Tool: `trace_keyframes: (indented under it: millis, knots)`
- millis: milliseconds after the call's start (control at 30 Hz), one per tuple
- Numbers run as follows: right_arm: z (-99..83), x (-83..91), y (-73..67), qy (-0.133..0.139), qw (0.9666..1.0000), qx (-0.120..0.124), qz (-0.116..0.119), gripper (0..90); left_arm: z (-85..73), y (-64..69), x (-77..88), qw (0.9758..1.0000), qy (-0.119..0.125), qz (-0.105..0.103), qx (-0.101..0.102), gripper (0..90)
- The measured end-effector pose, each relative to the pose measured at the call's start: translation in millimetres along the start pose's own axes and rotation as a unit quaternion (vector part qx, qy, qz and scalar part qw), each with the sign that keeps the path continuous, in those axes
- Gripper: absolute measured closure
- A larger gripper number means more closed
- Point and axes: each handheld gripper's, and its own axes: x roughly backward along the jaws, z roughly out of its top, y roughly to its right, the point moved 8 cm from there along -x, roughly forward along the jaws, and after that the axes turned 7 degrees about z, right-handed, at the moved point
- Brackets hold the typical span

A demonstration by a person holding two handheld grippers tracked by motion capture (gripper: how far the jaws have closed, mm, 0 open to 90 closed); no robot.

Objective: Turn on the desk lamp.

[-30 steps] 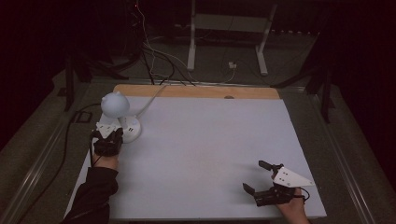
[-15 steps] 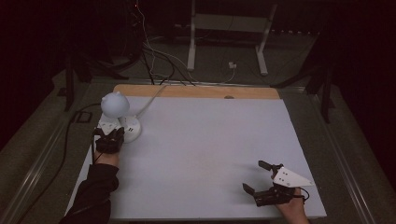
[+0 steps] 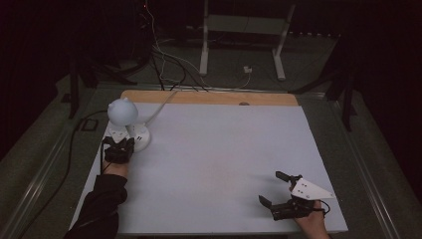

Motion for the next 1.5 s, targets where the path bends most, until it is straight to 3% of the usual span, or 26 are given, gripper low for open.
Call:
trace_keyframes:
  millis: [500,700,800,1000,1233,1333,1400,1500]
  knots:
    - [-0.3,-0.3,-0.5,-0.001,1.0000,-0.001,0.002,0.4,-1.0,1.2,-0.1,0.9999,0.003,0.000,-0.011,90.0]
    - [-0.5,-1.3,-1.4,-0.002,1.0000,0.001,0.003,0.4,-0.9,1.2,-0.9,0.9996,0.009,0.008,-0.027,90.0]
    - [0.3,-0.5,-1.4,0.000,1.0000,0.000,0.003,0.4,1.4,-2.5,2.8,0.9999,0.010,0.008,-0.003,90.0]
    - [0.1,-0.1,-0.1,0.000,1.0000,-0.001,0.001,0.4,9.9,-10.0,14.1,0.9990,0.035,0.017,0.021,90.0]
    - [0.6,0.3,-0.1,0.002,1.0000,-0.001,0.001,0.4,11.8,-7.6,21.2,0.9986,0.040,0.024,0.026,80.6]
    - [0.4,0.2,-0.3,0.002,1.0000,-0.003,0.002,0.4,11.5,-6.7,23.1,0.9983,0.040,0.034,0.026,68.3]
    - [0.3,0.1,-0.3,0.001,1.0000,-0.002,0.002,0.4,12.2,-6.7,24.7,0.9978,0.042,0.043,0.026,53.9]
    - [0.5,0.2,-0.3,0.002,1.0000,-0.001,0.002,0.4,14.1,-7.1,27.6,0.9971,0.053,0.046,0.029,44.2]
